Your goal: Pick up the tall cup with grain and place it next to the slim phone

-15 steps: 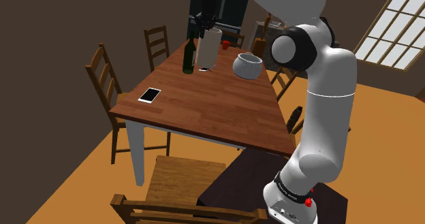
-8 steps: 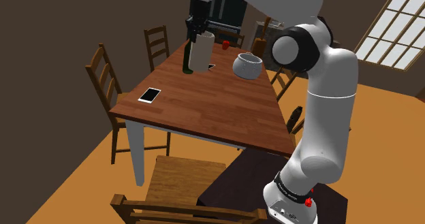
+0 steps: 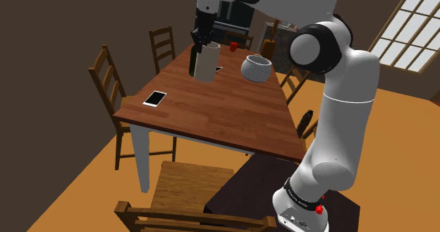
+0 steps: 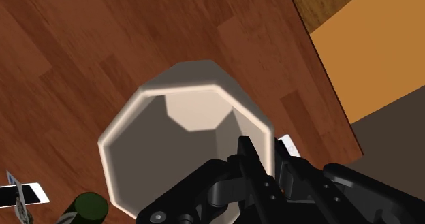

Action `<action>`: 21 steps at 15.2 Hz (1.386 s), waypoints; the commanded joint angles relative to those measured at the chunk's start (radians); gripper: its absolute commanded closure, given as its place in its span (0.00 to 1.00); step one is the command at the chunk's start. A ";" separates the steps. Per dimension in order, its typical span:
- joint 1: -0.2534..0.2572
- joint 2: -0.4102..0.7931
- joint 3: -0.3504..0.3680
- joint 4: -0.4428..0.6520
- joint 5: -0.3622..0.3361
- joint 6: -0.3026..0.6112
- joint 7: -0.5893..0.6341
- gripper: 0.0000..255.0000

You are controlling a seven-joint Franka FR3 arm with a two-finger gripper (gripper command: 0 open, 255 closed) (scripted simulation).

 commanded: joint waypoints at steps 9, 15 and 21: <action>0.011 -0.026 0.002 -0.172 -0.007 0.148 -0.001 1.00; 0.016 -0.029 0.003 -0.257 -0.007 0.229 -0.002 1.00; 0.018 -0.023 0.005 -0.329 -0.004 0.307 -0.005 1.00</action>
